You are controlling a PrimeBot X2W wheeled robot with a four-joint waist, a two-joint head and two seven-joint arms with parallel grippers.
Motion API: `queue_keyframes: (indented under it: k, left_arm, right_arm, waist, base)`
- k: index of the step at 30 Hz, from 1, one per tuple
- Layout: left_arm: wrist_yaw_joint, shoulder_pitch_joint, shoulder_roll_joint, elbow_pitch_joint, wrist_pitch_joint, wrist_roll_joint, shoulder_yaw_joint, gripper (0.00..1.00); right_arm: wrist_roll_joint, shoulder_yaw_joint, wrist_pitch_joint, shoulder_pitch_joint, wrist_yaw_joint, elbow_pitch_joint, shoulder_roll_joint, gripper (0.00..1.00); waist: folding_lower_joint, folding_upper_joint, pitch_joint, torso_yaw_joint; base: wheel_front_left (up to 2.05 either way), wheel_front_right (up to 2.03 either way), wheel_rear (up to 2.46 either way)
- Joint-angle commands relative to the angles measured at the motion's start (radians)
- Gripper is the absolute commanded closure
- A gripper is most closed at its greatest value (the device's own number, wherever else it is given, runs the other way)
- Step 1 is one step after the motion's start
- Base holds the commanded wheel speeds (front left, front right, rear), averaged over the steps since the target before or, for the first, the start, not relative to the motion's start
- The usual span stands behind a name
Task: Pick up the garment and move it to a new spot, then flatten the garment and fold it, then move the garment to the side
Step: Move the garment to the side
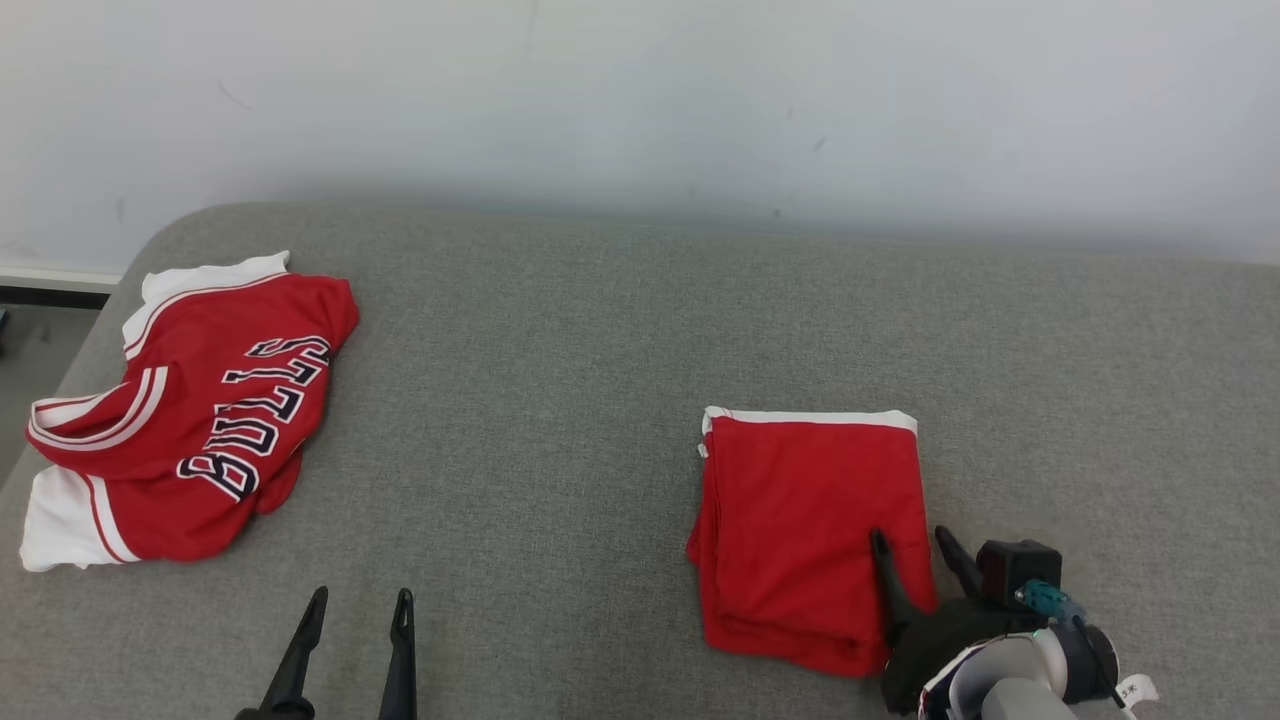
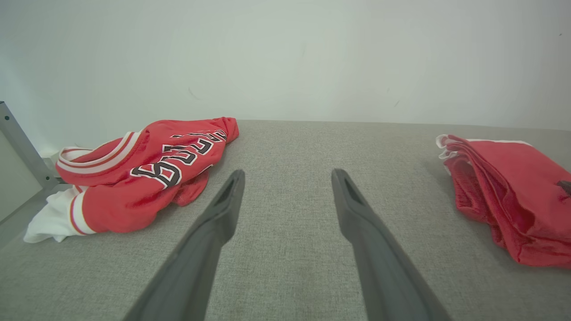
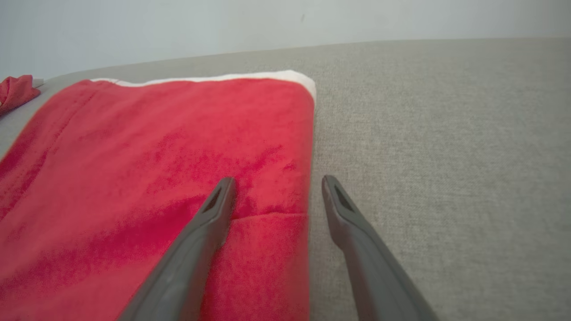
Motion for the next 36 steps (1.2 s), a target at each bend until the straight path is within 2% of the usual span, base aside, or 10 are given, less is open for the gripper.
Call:
queue_keyframes:
  k: [1,8,9,11,15,22,30,36]
  left_arm:
    - [0.0,0.001,-0.001,0.003,-0.002,-0.003,0.0,0.0]
    - [0.0,-0.001,-0.001,0.007,-0.002,-0.004,-0.007,0.0]
    - [0.0,-0.003,-0.001,0.007,-0.002,-0.005,-0.009,0.0]
    - [0.0,-0.006,-0.001,0.008,-0.002,-0.006,-0.012,0.0]
    - [0.004,-0.005,-0.001,0.007,-0.002,-0.012,-0.012,0.0]
    - [0.004,-0.009,-0.001,-0.002,-0.002,-0.017,-0.002,0.0]
    - [-0.004,-0.055,-0.001,-0.015,-0.002,-0.015,-0.019,0.0]
    - [-0.012,-0.126,-0.001,-0.044,-0.002,-0.007,-0.039,0.0]
  right_arm:
    - [0.011,0.005,0.0,-0.009,-0.002,0.041,0.002,0.0]
    - [0.064,0.04,0.001,-0.089,-0.002,0.208,0.002,0.0]
    - [0.069,0.045,0.0,-0.099,-0.002,0.222,0.001,0.08]
    - [0.073,0.052,0.0,-0.116,-0.002,0.249,0.002,1.0]
    - [0.053,0.04,0.0,-0.147,-0.002,0.275,-0.002,1.0]
    - [-0.004,0.015,-0.001,-0.191,-0.002,0.228,-0.062,1.0]
    - [-0.068,0.053,-0.001,-0.302,-0.002,0.22,-0.182,1.0]
    - [-0.1,0.081,0.018,-0.434,-0.002,0.227,-0.291,1.0]
  waist:
    - [-0.0001,-0.0001,-0.004,0.003]
    - [-0.0001,-0.0001,-0.01,0.014]
    - [-0.0001,-0.0001,-0.009,0.016]
    - [-0.0001,-0.0001,-0.007,0.019]
    - [-0.0001,-0.0001,0.0,0.025]
    - [-0.0001,-0.0001,0.029,0.015]
    - [-0.0001,-0.0001,0.107,-0.002]
    - [-0.0001,-0.0001,0.217,-0.01]
  base:
    - [0.0,0.0,0.0]
    - [0.0,0.0,0.0]
    - [0.0,0.0,0.0]
    - [0.0,0.0,0.0]
    - [0.0,0.0,0.0]
    - [0.0,0.0,0.0]
    - [0.0,0.0,0.0]
    - [0.0,0.0,0.0]
